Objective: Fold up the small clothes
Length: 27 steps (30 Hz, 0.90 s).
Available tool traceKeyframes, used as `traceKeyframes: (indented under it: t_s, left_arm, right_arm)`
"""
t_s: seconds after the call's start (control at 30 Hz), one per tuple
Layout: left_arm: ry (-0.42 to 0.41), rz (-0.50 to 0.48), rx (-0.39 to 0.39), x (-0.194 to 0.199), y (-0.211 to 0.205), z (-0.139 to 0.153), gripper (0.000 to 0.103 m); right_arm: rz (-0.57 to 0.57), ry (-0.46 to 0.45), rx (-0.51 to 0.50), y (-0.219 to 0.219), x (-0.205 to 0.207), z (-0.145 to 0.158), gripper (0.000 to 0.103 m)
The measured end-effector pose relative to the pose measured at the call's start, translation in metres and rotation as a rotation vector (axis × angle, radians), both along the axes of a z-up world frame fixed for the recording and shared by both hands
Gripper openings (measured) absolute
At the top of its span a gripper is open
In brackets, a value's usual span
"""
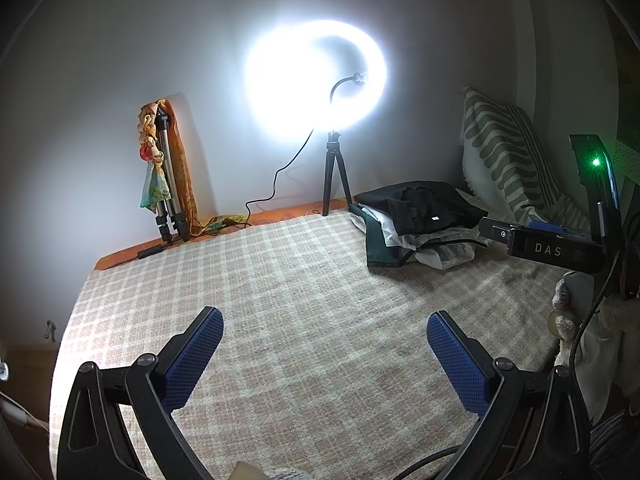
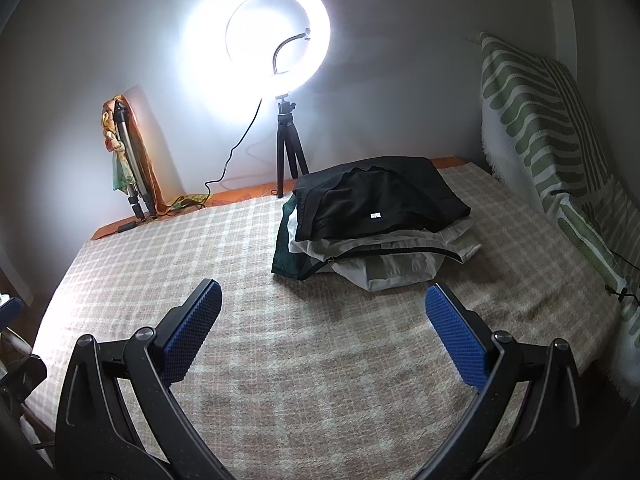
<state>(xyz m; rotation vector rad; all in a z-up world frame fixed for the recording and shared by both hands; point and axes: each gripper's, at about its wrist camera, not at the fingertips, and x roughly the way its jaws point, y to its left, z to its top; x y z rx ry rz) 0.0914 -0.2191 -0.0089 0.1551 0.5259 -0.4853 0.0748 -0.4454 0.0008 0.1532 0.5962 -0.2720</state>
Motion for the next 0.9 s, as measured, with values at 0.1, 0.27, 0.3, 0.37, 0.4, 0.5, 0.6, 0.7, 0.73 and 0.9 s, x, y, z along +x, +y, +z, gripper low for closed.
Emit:
traceKeyframes:
  t_s: [0.1,0.27,0.3,0.37,0.4,0.5,0.6,0.7,0.73,0.9]
  left_arm:
    - [-0.002,0.001,0.002,-0.0001,-0.0003,-0.0004,0.102]
    - [-0.003,-0.002,0.004,0.0000,-0.0001,0.0007,0.102]
    - [-0.002,-0.002,0.003,0.0001,-0.0002,0.0006,0.102]
    - [-0.003,-0.002,0.001,0.0004,-0.0002,0.0014,0.102]
    - [-0.004,-0.001,0.000,0.0006,0.0001,0.0020,0.102]
    - [-0.004,-0.001,0.000,0.0010,0.0005,0.0025,0.102]
    - [-0.004,-0.001,0.001,0.0004,0.0000,0.0020,0.102]
    - [-0.004,0.000,0.000,0.0003,-0.0005,0.0019,0.102]
    - [-0.005,0.000,0.001,0.0008,-0.0003,0.0025,0.102]
    - [-0.005,-0.003,0.001,-0.0001,0.0000,0.0022,0.102]
  right_arm:
    - [0.001,0.000,0.001,0.0000,0.0003,-0.0002,0.103]
    - [0.004,0.003,-0.002,0.0001,0.0012,-0.0013,0.103]
    - [0.004,0.003,-0.003,0.0000,0.0015,-0.0016,0.103]
    - [0.003,0.002,0.000,0.0005,0.0011,-0.0014,0.103]
    - [0.004,0.002,0.001,0.0003,0.0014,-0.0018,0.103]
    - [0.009,0.002,0.003,0.0010,0.0028,-0.0030,0.103]
    - [0.009,0.003,0.001,0.0015,0.0024,-0.0031,0.103]
    - [0.007,0.002,0.003,0.0019,0.0016,-0.0026,0.103]
    - [0.006,0.002,0.002,0.0021,0.0015,-0.0025,0.103]
    - [0.005,0.002,0.002,0.0025,0.0012,-0.0026,0.103]
